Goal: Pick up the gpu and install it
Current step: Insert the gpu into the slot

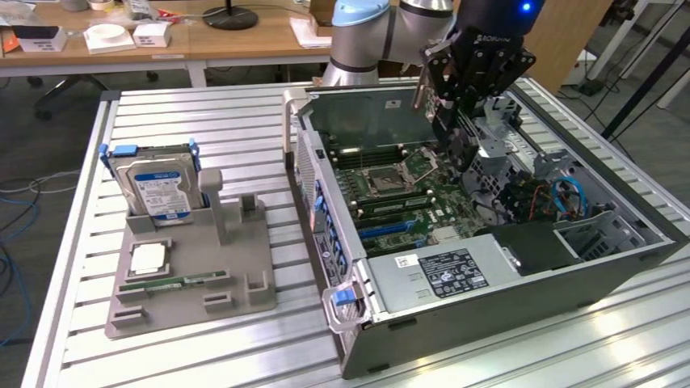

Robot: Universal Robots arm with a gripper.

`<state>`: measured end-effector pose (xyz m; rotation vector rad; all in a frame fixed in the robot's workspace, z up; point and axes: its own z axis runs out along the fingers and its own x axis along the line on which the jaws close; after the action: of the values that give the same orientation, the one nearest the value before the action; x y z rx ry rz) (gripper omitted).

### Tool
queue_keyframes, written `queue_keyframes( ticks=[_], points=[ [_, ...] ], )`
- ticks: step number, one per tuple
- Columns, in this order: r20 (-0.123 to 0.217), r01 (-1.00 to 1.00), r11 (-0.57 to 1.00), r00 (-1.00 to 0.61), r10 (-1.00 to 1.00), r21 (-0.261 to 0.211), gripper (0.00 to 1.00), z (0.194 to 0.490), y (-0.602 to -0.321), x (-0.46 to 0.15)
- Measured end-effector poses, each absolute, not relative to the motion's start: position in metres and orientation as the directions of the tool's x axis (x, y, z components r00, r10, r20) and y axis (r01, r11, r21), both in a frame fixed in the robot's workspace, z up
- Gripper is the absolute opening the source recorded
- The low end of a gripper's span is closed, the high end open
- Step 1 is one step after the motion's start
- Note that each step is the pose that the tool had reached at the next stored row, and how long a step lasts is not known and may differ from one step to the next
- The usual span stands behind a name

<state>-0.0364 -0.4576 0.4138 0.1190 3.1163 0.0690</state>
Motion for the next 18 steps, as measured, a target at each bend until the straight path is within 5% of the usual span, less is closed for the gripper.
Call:
queue_keyframes(
  ticks=[18],
  points=[
    [-0.021,0.058,0.997,-0.998,0.059,0.045,0.26,0.4138,-0.4576,-0.0364]
  ],
)
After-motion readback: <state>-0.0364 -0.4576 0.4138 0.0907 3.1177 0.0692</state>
